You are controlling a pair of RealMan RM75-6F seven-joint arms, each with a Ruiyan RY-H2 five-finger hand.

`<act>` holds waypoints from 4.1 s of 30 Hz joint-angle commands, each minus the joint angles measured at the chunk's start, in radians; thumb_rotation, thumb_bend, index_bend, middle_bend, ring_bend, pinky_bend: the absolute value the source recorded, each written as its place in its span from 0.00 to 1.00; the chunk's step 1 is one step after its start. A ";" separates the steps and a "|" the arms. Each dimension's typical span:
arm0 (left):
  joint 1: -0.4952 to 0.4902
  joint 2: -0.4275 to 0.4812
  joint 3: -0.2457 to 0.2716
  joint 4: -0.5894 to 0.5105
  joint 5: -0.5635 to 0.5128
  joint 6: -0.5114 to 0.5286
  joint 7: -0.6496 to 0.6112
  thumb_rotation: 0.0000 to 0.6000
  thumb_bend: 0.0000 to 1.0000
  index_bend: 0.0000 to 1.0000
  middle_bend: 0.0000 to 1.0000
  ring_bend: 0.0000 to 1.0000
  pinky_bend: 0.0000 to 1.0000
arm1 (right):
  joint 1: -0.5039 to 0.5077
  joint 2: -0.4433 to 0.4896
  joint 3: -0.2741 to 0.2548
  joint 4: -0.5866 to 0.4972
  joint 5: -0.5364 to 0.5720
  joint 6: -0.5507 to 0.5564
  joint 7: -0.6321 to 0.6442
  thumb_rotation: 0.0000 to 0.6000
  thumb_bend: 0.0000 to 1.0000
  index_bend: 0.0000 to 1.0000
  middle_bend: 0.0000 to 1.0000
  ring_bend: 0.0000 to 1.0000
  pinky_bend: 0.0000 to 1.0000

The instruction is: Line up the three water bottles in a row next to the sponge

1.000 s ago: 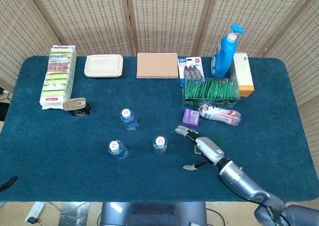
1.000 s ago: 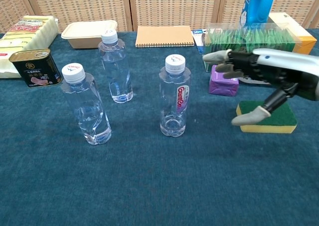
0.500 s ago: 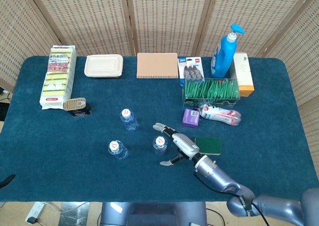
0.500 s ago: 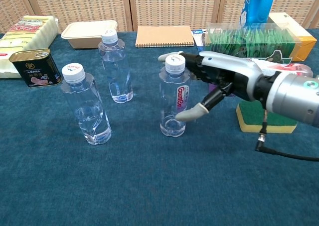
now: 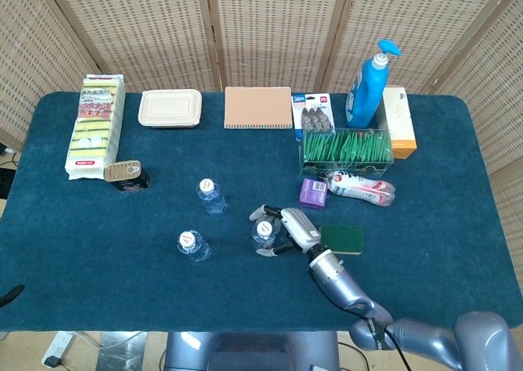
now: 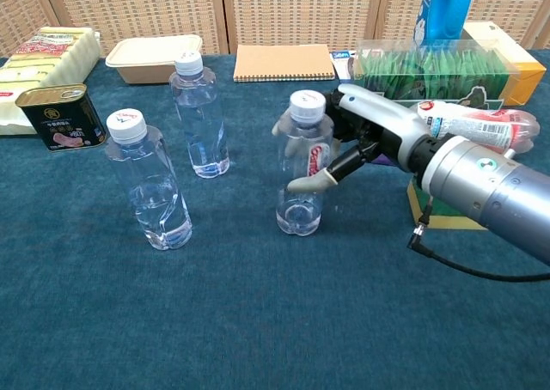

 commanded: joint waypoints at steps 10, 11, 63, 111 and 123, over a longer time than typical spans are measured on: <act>0.003 0.001 0.010 0.000 0.025 0.009 -0.002 1.00 0.12 0.00 0.00 0.00 0.03 | -0.029 0.078 -0.004 -0.065 -0.004 0.040 0.028 1.00 0.24 0.52 0.60 0.57 0.70; 0.003 0.002 0.011 0.000 0.026 0.009 -0.005 1.00 0.12 0.00 0.00 0.00 0.03 | -0.034 0.084 -0.001 -0.063 -0.004 0.052 0.020 1.00 0.24 0.52 0.60 0.57 0.69; 0.015 0.007 0.023 0.014 0.054 0.045 -0.040 1.00 0.12 0.00 0.00 0.00 0.03 | -0.150 0.198 -0.103 0.007 -0.078 0.175 -0.039 1.00 0.14 0.15 0.18 0.18 0.41; -0.440 -0.417 0.058 0.352 0.182 -0.345 -0.624 1.00 0.12 0.00 0.00 0.00 0.03 | -0.615 0.813 -0.386 -0.444 -0.415 0.641 -0.213 1.00 0.01 0.12 0.03 0.00 0.09; -0.532 -0.524 0.060 0.337 0.143 -0.442 -0.627 1.00 0.12 0.00 0.00 0.00 0.03 | -0.631 0.823 -0.373 -0.438 -0.435 0.662 -0.188 1.00 0.01 0.12 0.03 0.00 0.09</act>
